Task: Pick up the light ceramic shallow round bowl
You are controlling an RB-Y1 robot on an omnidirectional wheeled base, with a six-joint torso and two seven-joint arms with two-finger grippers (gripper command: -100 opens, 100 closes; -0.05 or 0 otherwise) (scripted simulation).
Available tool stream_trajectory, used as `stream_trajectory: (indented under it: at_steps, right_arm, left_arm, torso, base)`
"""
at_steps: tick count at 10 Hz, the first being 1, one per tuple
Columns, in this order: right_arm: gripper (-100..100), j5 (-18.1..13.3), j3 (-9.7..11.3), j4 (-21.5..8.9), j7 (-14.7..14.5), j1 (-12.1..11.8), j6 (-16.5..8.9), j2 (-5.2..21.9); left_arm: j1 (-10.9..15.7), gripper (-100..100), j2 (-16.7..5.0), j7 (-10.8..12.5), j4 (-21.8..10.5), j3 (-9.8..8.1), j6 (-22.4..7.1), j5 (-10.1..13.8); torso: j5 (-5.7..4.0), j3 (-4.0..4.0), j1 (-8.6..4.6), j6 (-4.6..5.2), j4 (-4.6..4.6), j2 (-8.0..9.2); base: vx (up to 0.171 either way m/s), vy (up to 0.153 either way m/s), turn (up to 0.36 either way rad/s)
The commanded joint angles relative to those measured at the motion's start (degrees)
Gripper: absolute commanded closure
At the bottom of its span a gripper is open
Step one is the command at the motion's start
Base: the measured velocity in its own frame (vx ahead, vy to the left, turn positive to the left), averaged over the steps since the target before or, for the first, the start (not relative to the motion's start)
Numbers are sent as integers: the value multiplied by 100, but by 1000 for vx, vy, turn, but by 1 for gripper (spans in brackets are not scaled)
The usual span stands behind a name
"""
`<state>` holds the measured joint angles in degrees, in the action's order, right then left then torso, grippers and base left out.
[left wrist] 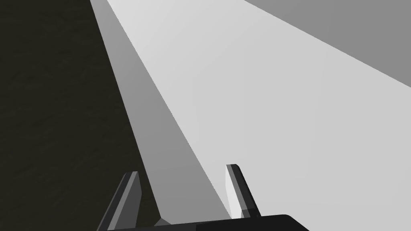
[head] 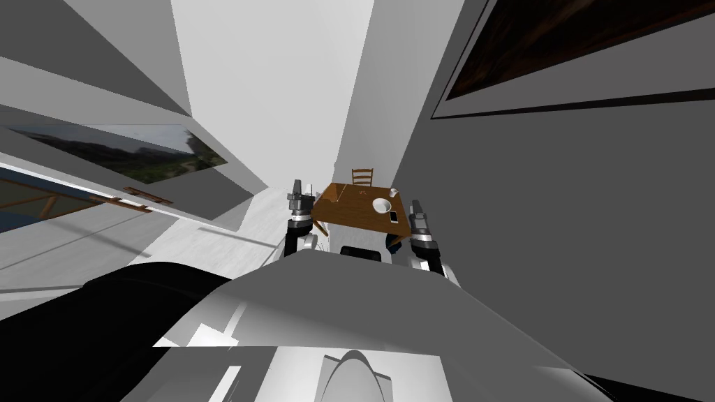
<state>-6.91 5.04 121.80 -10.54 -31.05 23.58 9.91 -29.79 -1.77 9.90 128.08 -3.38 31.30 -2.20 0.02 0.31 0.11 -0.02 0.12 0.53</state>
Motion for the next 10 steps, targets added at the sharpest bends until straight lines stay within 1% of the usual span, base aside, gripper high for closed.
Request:
stream_trajectory:
  at_steps: [1,2,4,5,6,7,8,9,10]
  right_arm:
    - [-100,-164,254,-253,-75,-211,66,172]
    - [-100,-164,254,-253,-75,-211,66,172]
    - [-100,-376,533,-702,-158,-363,148,434]
    - [-100,-376,533,-715,-158,-363,148,434]
    - [-100,-490,672,-873,-204,-432,185,583]
    - [-100,-490,672,-972,-204,-432,185,583]
    - [-100,-609,811,-1213,-253,-494,218,743]
    - [-100,-609,811,-1244,-253,-494,218,743]
    - [-100,-733,948,-1446,-306,-548,249,916]
  left_arm:
    - [0,0,0,0,0,0,0,0]
    - [0,0,0,0,0,0,0,0]
    - [-1,0,0,0,0,0,0,0]
    - [0,0,0,0,0,0,0,0]
    - [-1,0,0,0,0,-1,0,0]
    - [-1,0,0,0,0,0,0,0]
    - [-2,0,0,0,0,-1,0,0]
    - [-1,0,0,0,0,0,0,0]
    - [-2,0,0,0,0,-1,0,0]
  torso:
    - [0,0,0,0,0,0]
    - [2,1,8,1,0,2]
    - [0,-8,-3,1,-3,-15]
    - [1,-6,3,0,-2,-10]
    - [1,-8,-2,3,-2,-15]
    - [0,-10,-4,1,-4,-19]
    - [-1,-15,-7,3,-5,-28]
    - [1,-13,-2,1,-5,-22]
    - [0,-15,-3,3,-5,-28]
  base:
    - [-142,58,143]
    - [-102,43,38]
    - [-95,38,151]
    - [-90,33,65]
    - [-78,34,133]
    - [-57,27,66]
    - [-75,48,162]
    - [-54,39,78]
    - [-38,43,172]
